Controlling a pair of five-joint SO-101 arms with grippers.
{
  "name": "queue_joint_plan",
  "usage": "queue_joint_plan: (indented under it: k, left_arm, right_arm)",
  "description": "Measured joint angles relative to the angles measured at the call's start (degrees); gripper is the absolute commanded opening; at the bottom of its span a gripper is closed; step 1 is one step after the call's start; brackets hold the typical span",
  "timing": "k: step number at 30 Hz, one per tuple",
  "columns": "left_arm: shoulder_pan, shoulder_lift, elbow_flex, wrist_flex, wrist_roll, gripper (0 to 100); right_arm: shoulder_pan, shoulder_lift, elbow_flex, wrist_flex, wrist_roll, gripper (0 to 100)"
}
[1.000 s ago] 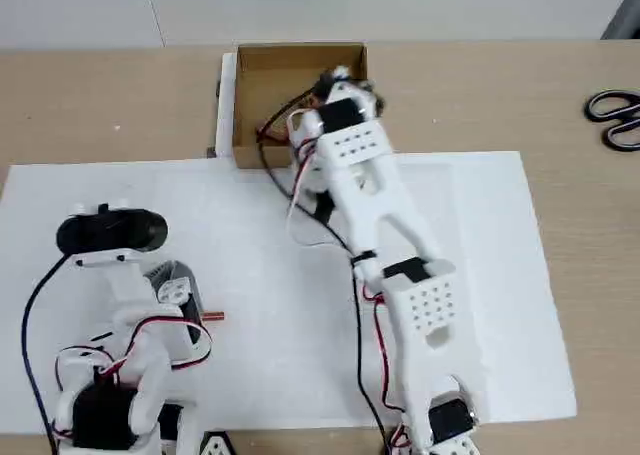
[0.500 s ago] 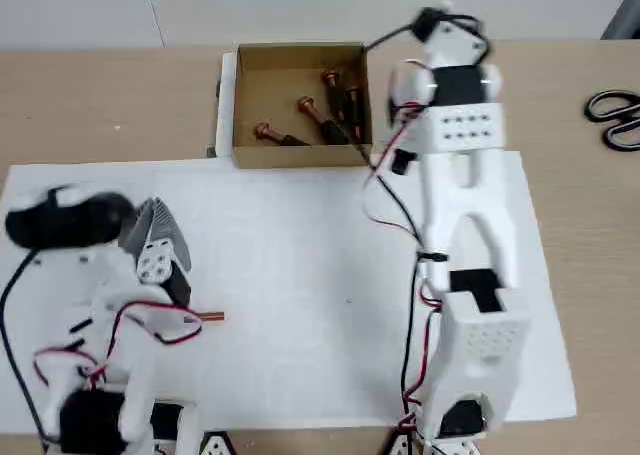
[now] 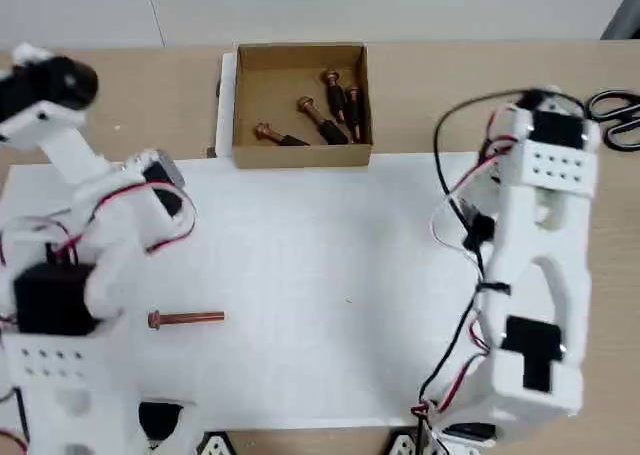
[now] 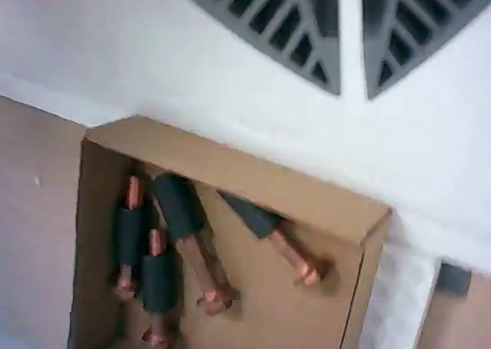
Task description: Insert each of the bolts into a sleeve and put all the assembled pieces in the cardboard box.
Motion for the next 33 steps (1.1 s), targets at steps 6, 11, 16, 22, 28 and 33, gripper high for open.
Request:
queue_joint_plan:
  k: [6, 11, 16, 22, 28, 33]
  left_arm:
    - [-4.0, 5.7, -4.2, 12.1, 8.5, 1]
    - [-10.1, 6.5, 1.6, 12.9, 10.1, 1]
    - [-11.9, 6.5, 11.6, 12.9, 13.3, 1]
    - [-9.9, 6.5, 19.5, 12.9, 15.7, 1]
    - [-9.5, 6.7, 25.2, 10.9, 15.6, 1]
    - [-9.5, 6.7, 30.9, 7.3, 15.0, 1]
  right_arm:
    - [5.7, -7.6, 9.5, 0.0, 0.0, 0.2]
    - [8.5, -12.7, 15.6, 0.0, 0.0, 0.2]
    - [9.0, -18.0, 20.3, 0.0, 0.0, 0.2]
    - [9.0, -24.4, 24.3, 0.0, 0.0, 0.2]
    - [9.2, -28.9, 28.4, -0.5, 0.0, 0.2]
    - [9.2, -31.6, 29.0, -0.7, 0.0, 0.2]
